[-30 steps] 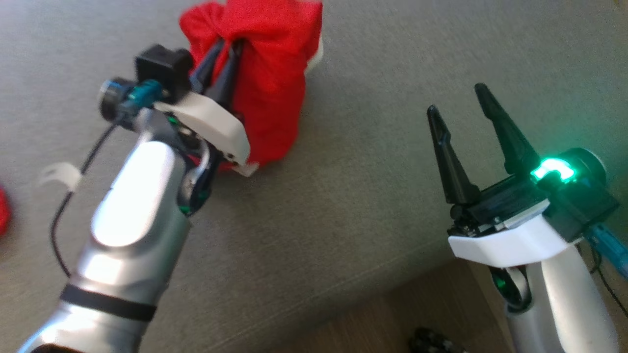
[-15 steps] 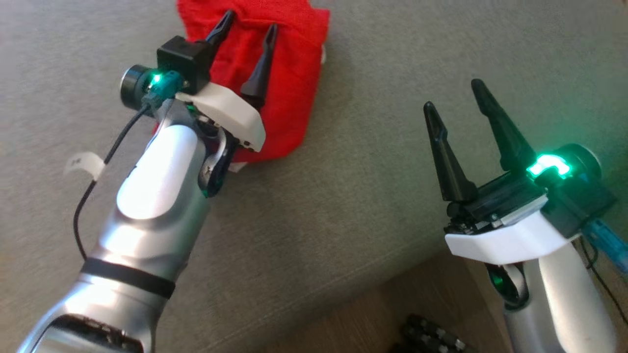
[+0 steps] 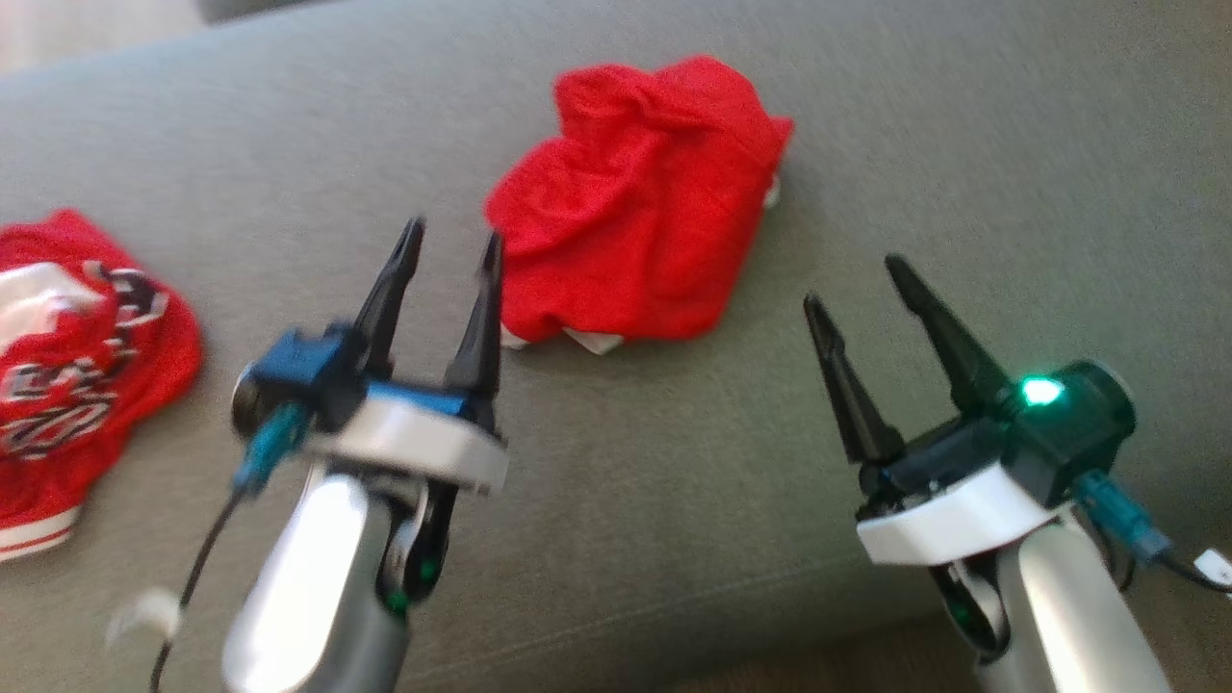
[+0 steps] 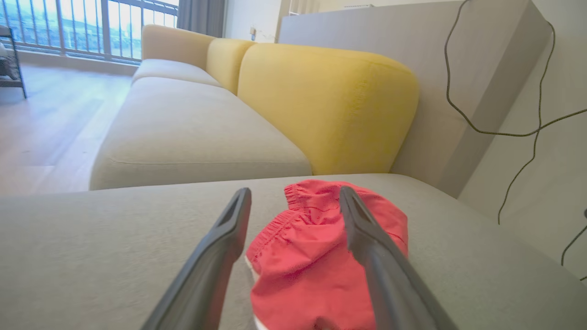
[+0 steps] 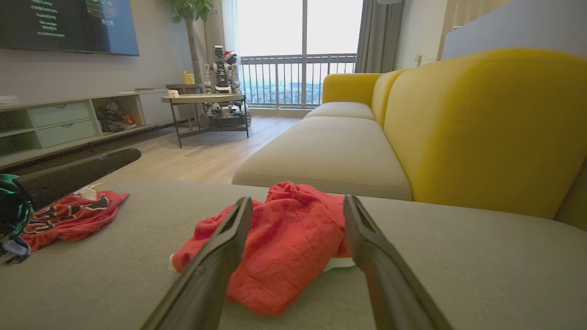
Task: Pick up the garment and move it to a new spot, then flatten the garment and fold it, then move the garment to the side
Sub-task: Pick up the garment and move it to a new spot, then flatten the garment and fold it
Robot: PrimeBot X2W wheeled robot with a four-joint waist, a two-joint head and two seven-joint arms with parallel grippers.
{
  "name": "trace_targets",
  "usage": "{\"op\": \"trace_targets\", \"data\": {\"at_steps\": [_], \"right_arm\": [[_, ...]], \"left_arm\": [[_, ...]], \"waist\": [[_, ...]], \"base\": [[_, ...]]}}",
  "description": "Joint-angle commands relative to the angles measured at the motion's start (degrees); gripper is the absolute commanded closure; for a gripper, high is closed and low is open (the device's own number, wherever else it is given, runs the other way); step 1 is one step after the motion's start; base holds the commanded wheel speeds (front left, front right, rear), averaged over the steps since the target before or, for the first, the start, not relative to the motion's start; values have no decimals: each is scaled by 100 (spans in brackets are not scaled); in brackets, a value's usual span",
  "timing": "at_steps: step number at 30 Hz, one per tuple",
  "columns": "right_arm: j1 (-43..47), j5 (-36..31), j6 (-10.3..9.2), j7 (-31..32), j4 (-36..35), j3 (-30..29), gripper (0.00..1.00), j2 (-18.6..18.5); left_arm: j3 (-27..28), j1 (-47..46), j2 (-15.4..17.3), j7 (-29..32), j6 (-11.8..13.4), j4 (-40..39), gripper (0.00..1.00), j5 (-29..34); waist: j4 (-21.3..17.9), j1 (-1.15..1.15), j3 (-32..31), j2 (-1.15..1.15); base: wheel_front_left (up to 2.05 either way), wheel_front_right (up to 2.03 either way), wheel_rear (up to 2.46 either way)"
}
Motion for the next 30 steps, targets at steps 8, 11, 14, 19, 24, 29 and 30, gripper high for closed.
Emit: {"op": "trace_targets", "data": {"at_steps": [8, 11, 14, 19, 24, 29, 30], "right_arm": [[488, -177, -1, -37, 175, 68, 0, 8], [682, -178, -1, -37, 245, 65, 0, 8], [854, -179, -1, -37, 286, 53, 0, 8], [1057, -158, -1, -37, 323, 49, 0, 8], [1098, -153, -1, -37, 338, 76, 0, 8], [1115, -177, -1, -37, 350, 59, 0, 8], [1122, -180, -1, -37, 354, 52, 0, 8]], "left_arm": [[758, 1385, -26, -31, 153, -1167, 0, 464], [857, 1798, -46, -31, 173, -1381, 0, 615], [886, 2115, -60, -31, 153, -1466, 0, 759], [937, 2360, -75, -31, 261, -1591, 0, 988], [915, 2413, -81, -31, 302, -1620, 0, 1066], [884, 2432, -85, -31, 381, -1634, 0, 1063], [871, 2433, -85, -31, 388, -1629, 0, 1059]], "waist": [[819, 1, -1076, 0], [896, 1, -1230, 0], [991, 1, -1328, 0], [1094, 1, -1422, 0], [1177, 1, -1439, 0], [1313, 1, -1426, 0], [1333, 1, -1423, 0]], "base": [[0, 0, 0], [0, 0, 0], [0, 0, 0], [0, 0, 0], [0, 0, 0], [0, 0, 0], [0, 0, 0]]}}
